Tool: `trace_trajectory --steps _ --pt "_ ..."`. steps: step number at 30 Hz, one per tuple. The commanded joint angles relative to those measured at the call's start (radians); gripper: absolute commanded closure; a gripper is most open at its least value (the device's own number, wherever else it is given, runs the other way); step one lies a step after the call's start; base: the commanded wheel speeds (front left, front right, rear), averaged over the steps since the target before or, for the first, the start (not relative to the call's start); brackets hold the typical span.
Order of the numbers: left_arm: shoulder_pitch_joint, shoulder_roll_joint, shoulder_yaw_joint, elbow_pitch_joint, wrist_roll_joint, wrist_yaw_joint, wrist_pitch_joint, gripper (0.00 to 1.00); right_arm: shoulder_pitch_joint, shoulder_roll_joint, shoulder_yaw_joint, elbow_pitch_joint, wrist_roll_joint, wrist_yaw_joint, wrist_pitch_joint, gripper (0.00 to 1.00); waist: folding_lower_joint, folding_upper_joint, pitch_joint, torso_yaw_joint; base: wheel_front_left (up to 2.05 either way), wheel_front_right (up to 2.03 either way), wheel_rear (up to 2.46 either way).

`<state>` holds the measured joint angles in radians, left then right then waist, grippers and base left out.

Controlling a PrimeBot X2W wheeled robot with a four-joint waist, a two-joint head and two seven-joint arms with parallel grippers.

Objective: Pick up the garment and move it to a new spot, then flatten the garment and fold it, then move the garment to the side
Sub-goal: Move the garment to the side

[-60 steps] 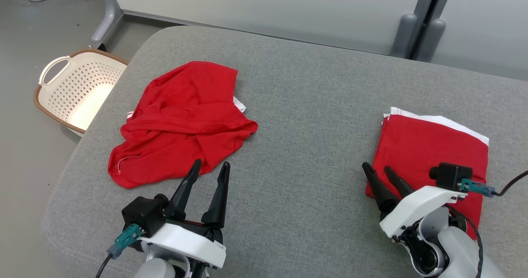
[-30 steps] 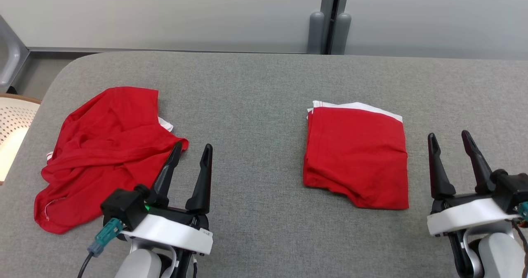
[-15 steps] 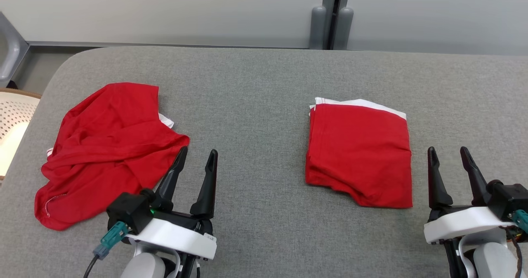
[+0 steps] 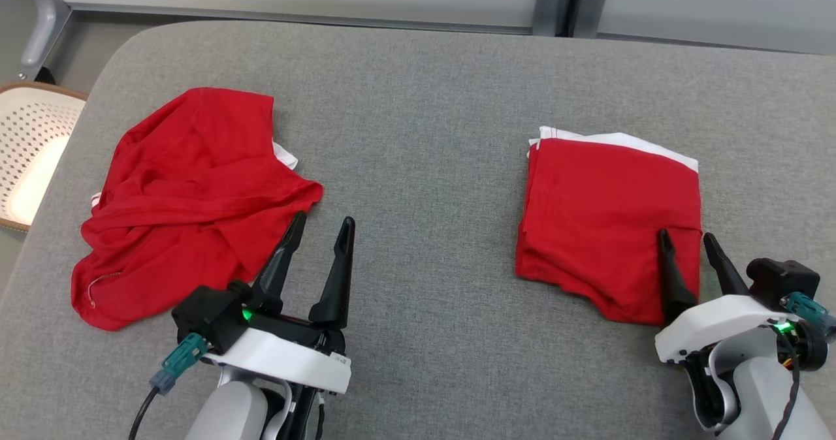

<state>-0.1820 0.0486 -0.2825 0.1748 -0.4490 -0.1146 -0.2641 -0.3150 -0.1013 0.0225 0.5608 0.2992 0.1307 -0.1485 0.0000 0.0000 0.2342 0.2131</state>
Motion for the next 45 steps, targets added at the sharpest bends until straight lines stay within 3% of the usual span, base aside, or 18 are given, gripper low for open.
trace_trajectory --steps 1,4,5,6,15,21,28,33,39,45 --pt "-0.019 0.003 -0.003 0.0 -0.003 -0.004 0.0 0.0 -0.022 -0.009 0.001 0.023 -0.015 0.0 0.001 0.0 0.0 0.0 0.016 0.014 0.0 0.0 0.0" --pt "-0.024 0.004 -0.008 0.005 -0.001 -0.006 0.0 0.0 -0.04 -0.002 0.009 0.068 -0.006 0.0 0.005 0.0 0.0 0.0 0.023 0.021 0.0 0.0 0.0" --pt "-0.026 0.004 -0.008 0.006 -0.001 -0.006 0.0 0.0 -0.047 -0.001 0.011 0.08 -0.005 0.0 0.003 0.21 0.0 0.0 0.024 0.022 0.0 0.0 0.0" --pt "-0.027 0.004 -0.008 0.006 -0.002 -0.006 0.0 0.0 -0.052 -0.003 0.014 0.092 -0.008 0.0 -0.001 1.0 0.0 0.0 0.025 0.022 0.0 0.0 0.0" --pt "-0.03 0.003 -0.004 0.008 0.009 -0.006 0.0 0.0 -0.096 -0.043 0.055 0.123 -0.088 0.0 -0.068 1.0 0.0 0.0 0.02 -0.011 0.0 0.0 0.0" --pt "-0.037 0.003 -0.001 0.0 0.028 -0.009 0.0 0.0 -0.13 -0.113 0.174 0.109 -0.204 0.0 -0.091 1.0 0.0 0.0 0.021 -0.079 0.0 0.0 0.0" --pt "-0.066 0.004 0.013 -0.017 0.059 -0.013 0.0 0.0 -0.236 -0.29 0.401 0.071 -0.313 0.0 -0.072 1.0 0.0 0.0 0.064 -0.193 0.0 0.0 0.0" --pt "-0.1 0.004 0.018 -0.029 0.094 -0.015 0.0 0.0 -0.357 -0.449 0.522 0.052 -0.299 -0.001 -0.062 1.0 0.0 0.0 0.124 -0.27 0.0 0.0 0.0" --pt "-0.169 0.004 -0.028 -0.055 0.132 -0.017 0.0 0.0 -0.5 -0.622 0.568 0.074 -0.259 -0.001 -0.04 1.0 0.0 0.0 0.226 -0.33 0.0 0.0 0.0" --pt "-0.217 0.015 -0.048 -0.074 0.135 -0.016 0.0 0.0 -0.574 -0.688 0.534 0.126 -0.256 -0.001 -0.005 1.0 0.0 0.0 0.292 -0.345 0.0 0.0 0.0"
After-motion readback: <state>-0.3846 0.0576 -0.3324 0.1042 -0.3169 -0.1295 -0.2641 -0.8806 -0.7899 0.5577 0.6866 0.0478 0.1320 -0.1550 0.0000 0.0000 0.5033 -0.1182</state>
